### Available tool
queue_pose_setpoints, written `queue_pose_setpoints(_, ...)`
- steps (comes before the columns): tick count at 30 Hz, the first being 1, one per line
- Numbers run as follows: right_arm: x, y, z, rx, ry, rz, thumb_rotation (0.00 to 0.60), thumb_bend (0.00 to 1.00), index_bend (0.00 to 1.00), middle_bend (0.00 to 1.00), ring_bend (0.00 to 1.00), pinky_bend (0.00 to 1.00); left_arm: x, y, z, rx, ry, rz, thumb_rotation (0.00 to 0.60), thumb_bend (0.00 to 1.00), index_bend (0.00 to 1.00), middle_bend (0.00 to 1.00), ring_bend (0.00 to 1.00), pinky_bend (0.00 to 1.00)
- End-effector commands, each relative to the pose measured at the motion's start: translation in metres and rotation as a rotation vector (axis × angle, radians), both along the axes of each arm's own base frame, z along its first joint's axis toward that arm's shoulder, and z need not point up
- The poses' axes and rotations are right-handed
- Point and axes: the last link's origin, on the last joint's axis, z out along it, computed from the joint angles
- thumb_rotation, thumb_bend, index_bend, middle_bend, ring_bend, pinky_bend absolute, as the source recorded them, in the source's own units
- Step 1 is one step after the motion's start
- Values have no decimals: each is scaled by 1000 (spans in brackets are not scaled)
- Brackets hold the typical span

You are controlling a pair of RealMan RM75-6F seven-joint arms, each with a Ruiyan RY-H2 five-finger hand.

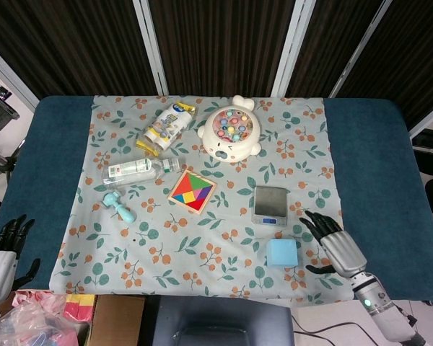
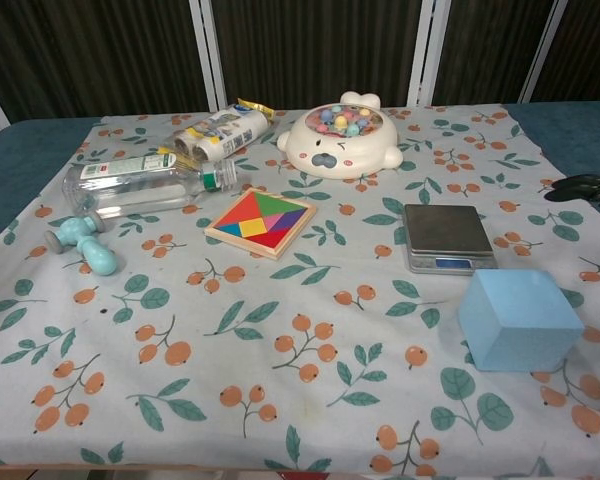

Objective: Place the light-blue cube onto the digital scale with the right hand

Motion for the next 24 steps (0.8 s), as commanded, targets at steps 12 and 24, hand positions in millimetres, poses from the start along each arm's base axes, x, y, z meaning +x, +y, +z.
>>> queue_pose_setpoints(12, 22, -17, -32, 175, -46, 34, 600, 118, 187, 141, 134, 321, 0, -2, 1, 2, -8, -12, 600, 374, 71, 0, 36, 292)
queue_pose_setpoints(24, 21, -27, -44, 117, -45, 35, 600, 221, 716, 611, 649, 752, 0, -2, 1, -3, -9, -15, 600, 373, 71, 0, 36, 292)
